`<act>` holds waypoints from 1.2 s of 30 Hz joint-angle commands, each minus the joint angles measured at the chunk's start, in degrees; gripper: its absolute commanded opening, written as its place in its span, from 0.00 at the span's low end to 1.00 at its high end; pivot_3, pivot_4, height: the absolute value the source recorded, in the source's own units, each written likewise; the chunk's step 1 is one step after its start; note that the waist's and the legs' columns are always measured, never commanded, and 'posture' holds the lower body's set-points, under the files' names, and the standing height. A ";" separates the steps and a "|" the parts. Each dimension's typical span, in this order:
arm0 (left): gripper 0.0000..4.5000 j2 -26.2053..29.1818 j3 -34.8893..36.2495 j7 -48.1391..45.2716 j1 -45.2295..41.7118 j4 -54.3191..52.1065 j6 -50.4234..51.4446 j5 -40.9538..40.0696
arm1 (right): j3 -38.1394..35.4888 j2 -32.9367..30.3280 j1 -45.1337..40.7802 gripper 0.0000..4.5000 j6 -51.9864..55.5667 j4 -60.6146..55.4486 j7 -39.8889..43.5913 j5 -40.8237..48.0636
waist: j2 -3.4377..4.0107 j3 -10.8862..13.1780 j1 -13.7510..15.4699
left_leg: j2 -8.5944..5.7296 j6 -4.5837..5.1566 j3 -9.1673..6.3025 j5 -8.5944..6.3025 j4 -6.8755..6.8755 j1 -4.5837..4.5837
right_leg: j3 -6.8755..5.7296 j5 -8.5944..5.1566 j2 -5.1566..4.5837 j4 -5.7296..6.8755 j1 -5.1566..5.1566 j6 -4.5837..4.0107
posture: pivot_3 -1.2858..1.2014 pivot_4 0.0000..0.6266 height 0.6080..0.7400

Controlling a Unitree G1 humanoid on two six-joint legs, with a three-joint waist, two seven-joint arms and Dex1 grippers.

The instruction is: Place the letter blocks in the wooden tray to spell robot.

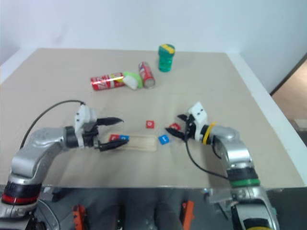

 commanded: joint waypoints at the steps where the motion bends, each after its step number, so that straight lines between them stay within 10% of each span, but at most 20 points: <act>1: 0.99 -3.47 2.43 9.62 7.28 -9.40 -1.40 -0.34 | -3.52 3.29 2.35 1.00 2.99 -7.44 -10.47 -0.61 | 0.00 0.00 -0.05 | -0.06 -0.03 0.04 0.02 0.06 0.19 | 0.06 0.01 -0.04 -0.02 0.22 0.08 | 0.52 0.24 1.00; 21: 0.99 -2.81 -2.69 17.47 11.32 -15.20 -0.82 -2.48 | -2.28 9.14 6.67 1.00 4.99 -7.33 -22.95 -3.73 | -0.01 0.00 -0.19 | -0.07 0.24 0.11 0.57 -0.12 0.62 | 0.13 0.16 -0.01 -0.16 0.51 0.12 | 0.52 0.24 1.00; 31: 1.00 -2.08 -3.72 17.63 10.36 -14.75 -1.30 -2.73 | -1.79 9.90 6.62 0.27 5.10 -6.68 -23.23 -3.78 | -0.01 0.00 -0.20 | -0.07 0.24 0.10 0.57 -0.13 0.62 | 0.13 0.13 -0.01 -0.17 0.52 0.07 | 0.52 0.24 1.00; 36: 1.00 -1.67 -3.70 17.80 10.53 -14.82 -1.45 -2.92 | -0.83 9.73 6.57 0.27 4.96 -8.01 -22.39 -4.13 | -0.01 0.00 -0.21 | -0.06 0.23 0.09 0.57 -0.14 0.62 | 0.13 0.12 0.00 -0.18 0.51 0.05 | 0.52 0.24 1.00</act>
